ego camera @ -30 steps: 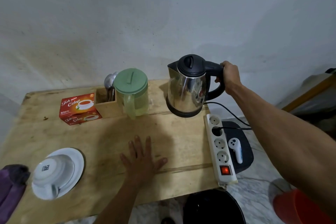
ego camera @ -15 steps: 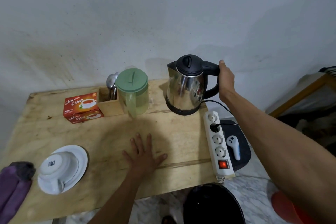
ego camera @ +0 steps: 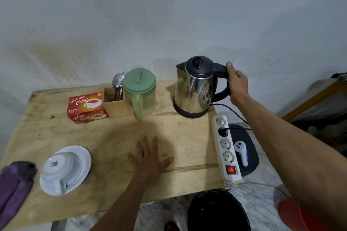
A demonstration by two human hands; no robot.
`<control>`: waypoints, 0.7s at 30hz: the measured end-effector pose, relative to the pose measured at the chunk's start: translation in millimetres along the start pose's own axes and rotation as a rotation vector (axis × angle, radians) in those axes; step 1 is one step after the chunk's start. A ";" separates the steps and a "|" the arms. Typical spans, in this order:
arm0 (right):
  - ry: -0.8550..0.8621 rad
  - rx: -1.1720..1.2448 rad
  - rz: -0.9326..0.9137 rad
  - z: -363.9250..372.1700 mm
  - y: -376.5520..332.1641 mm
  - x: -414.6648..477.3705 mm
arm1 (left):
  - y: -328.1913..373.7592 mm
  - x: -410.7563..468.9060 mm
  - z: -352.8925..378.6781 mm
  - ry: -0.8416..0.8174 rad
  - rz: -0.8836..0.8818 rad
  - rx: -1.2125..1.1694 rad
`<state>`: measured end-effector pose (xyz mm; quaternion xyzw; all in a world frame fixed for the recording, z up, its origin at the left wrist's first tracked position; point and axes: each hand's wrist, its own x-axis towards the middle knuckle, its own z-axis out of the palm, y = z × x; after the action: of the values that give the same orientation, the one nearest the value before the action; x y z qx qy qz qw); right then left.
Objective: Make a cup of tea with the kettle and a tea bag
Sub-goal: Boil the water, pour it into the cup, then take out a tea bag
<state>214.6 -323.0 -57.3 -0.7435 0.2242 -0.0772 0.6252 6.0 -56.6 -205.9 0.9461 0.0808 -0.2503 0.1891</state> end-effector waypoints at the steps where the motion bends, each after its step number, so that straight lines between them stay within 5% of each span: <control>1: 0.002 0.001 -0.001 -0.3 0.3 0.2 | -0.3 0.2 0.6 0.004 0.001 -0.002; 15: 0.001 -0.085 0.104 3.9 33.5 -87.5 | -13.8 -17.3 -9.8 -0.003 0.056 0.049; 21: -0.195 -0.193 0.069 51.4 54.5 -168.3 | -51.0 -73.4 -10.3 0.248 0.036 -0.085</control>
<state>72.7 -211.0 -92.6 -0.7961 0.1941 0.0389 0.5718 -65.3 -10.0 -176.8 0.9622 0.0971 -0.1243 0.2222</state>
